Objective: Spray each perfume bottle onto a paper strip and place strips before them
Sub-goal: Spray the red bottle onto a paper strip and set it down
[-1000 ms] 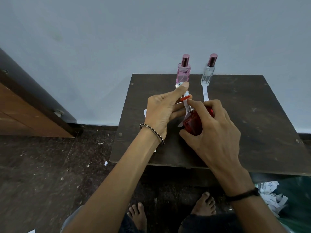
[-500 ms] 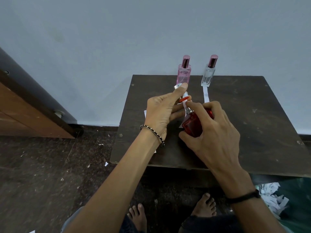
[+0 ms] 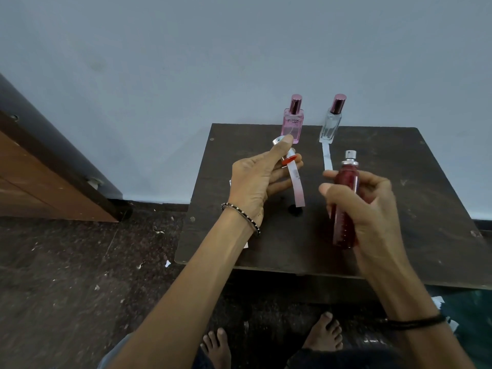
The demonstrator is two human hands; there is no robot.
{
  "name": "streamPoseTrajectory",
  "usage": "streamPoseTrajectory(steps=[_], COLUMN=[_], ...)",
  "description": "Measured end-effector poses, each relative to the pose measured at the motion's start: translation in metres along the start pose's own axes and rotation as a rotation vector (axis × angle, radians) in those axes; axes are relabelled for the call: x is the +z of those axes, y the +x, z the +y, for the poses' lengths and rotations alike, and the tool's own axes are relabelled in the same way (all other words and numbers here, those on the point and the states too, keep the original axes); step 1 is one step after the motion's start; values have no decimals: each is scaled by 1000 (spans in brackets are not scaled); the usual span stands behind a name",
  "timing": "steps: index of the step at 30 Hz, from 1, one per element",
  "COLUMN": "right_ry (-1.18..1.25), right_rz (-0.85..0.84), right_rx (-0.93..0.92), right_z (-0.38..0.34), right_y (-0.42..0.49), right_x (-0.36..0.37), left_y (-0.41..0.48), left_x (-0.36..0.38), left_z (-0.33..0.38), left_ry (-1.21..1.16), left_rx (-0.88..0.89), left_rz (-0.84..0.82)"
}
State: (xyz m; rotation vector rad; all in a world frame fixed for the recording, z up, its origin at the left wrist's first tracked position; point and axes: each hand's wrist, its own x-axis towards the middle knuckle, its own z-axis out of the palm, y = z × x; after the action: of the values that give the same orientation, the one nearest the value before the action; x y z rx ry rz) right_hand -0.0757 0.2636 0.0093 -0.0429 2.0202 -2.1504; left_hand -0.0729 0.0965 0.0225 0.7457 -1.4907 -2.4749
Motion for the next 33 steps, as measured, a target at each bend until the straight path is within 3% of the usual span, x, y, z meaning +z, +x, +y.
streamPoseTrajectory(steps=[6,12,17,22,26,33], right_ry=[611,868,828,761,539,434], right_rz=[-176,-257,-316,-224,-201,-327], right_rx=[261,413,459,459,451,269], right_z=[-12,-17,-15,-11,-12,-15], right_y=[0,-2,-4,-2,-3,-7], right_x=[-3,-11,-11,-7,-7,-8], left_y=[2,2,3,3,4,5], left_x=[-4,-5,-8,-9,-9,-7], left_z=[-2,-1,2,4,4,5], left_ry=[30,47,28,25,54,49], left_rx=[10,38,44,44,42,32], left_rz=[-15,-7,19,27,28,46])
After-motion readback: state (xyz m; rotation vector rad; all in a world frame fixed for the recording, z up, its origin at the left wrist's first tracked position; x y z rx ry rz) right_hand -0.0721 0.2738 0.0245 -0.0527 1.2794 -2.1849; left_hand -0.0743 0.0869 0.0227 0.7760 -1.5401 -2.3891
